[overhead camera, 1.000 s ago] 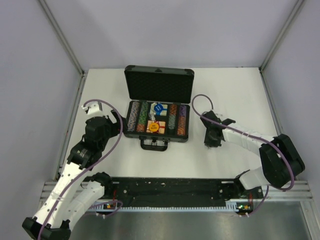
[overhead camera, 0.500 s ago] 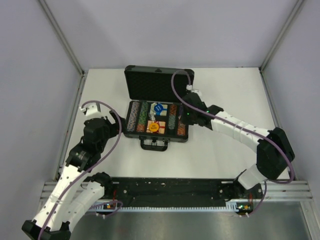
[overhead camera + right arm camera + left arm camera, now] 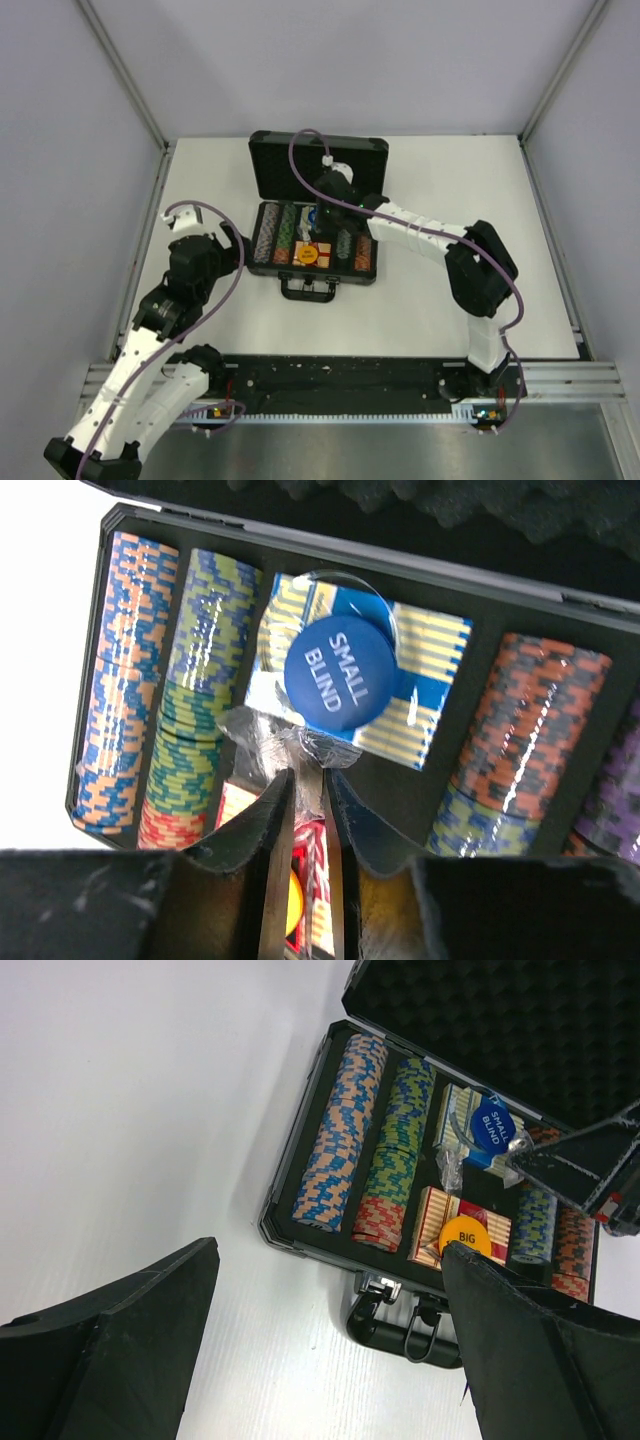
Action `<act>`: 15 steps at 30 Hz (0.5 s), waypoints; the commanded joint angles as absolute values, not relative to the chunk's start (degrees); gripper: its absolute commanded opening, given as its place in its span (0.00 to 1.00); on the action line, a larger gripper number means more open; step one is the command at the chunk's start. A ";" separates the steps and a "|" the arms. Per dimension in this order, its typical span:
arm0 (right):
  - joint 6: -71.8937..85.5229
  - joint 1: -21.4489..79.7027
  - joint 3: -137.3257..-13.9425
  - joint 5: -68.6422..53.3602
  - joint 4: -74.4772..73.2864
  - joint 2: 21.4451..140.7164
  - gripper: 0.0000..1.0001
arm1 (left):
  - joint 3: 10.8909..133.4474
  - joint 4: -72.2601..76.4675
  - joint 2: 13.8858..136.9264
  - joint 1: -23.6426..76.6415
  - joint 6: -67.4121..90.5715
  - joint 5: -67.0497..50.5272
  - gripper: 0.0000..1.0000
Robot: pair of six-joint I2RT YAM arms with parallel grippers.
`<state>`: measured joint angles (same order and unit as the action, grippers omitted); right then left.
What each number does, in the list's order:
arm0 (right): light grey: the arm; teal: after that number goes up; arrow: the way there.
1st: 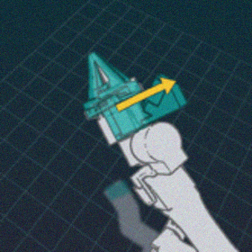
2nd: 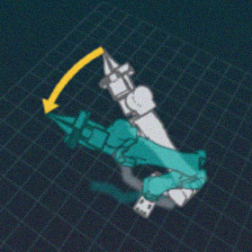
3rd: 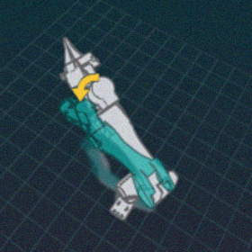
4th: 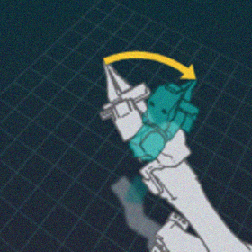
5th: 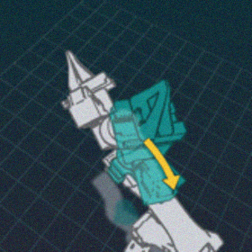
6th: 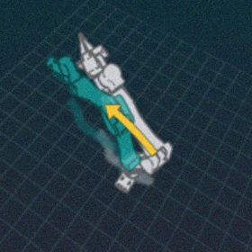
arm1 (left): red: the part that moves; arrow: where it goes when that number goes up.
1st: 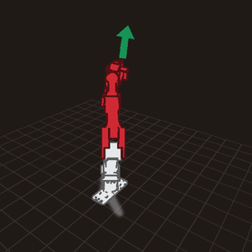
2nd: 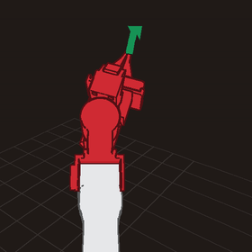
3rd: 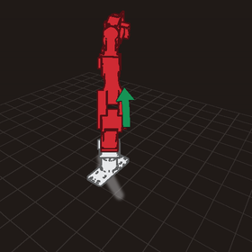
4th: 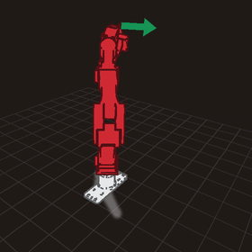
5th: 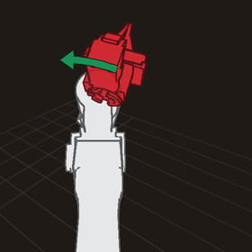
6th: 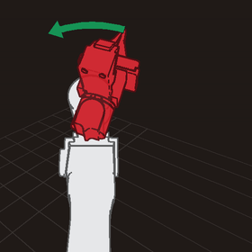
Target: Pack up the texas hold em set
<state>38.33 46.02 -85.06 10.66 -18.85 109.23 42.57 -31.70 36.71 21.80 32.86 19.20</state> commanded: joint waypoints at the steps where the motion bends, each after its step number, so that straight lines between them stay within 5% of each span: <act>1: 36.74 46.67 -91.92 10.37 -19.94 112.93 0.19 | 44.74 -30.67 37.88 21.71 33.13 19.69 0.98; 15: 37.61 47.37 -93.78 9.32 -25.13 114.96 0.26 | 41.75 -30.85 35.33 21.71 34.01 19.51 0.99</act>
